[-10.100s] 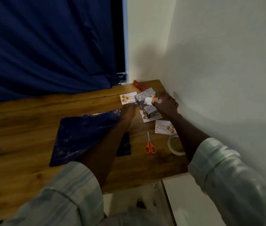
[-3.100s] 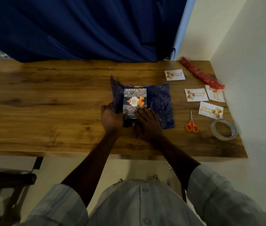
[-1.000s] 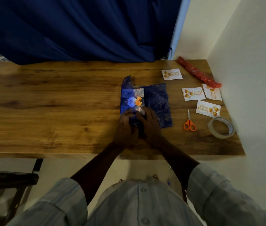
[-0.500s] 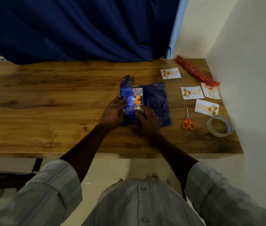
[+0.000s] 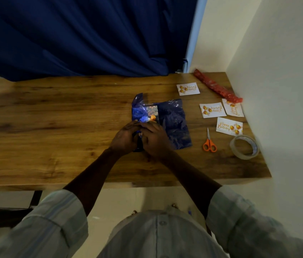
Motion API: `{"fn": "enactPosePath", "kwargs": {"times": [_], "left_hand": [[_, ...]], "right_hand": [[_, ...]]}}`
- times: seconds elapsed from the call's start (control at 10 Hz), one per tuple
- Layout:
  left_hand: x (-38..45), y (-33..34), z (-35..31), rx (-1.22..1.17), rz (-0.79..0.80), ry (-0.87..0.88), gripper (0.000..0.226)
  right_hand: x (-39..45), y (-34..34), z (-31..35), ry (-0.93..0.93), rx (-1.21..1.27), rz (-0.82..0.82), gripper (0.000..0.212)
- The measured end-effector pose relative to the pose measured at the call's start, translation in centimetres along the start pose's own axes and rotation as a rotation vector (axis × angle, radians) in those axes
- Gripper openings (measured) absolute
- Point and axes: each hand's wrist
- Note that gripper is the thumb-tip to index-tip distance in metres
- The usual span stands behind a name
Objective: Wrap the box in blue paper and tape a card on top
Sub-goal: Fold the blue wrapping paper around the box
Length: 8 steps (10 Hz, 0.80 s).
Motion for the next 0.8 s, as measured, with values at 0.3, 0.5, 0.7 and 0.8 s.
{"fn": "enactPosePath", "kwargs": {"times": [0.3,0.5,0.7,0.8], "left_hand": [[1.5,-3.8,0.9,-0.277,-0.235,-0.243,0.018],[6.0,-7.3,2.6,-0.786,-0.181,-0.464,0.018],[9.5,-8.5,5.1,-0.688,0.082,-0.535,0.030],[10.6,-8.7,5.9,-0.591,0.183,-0.530,0.031]], "right_hand": [[0.1,-0.7,0.2,0.075,-0.024,0.180,0.045],[1.2,-1.3,0.6,0.094,-0.109,0.302,0.018],[1.7,-1.5,2.0,0.152,-0.191,0.291,0.018],[2.2,-1.3,2.0,0.195,-0.213,0.304,0.017]]}}
Point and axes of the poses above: each hand's wrist, its own x-axis towards the middle knuckle, its own y-axis out of the palm, z = x × y, and after that the axes turned 11 degrees about z, right-handed
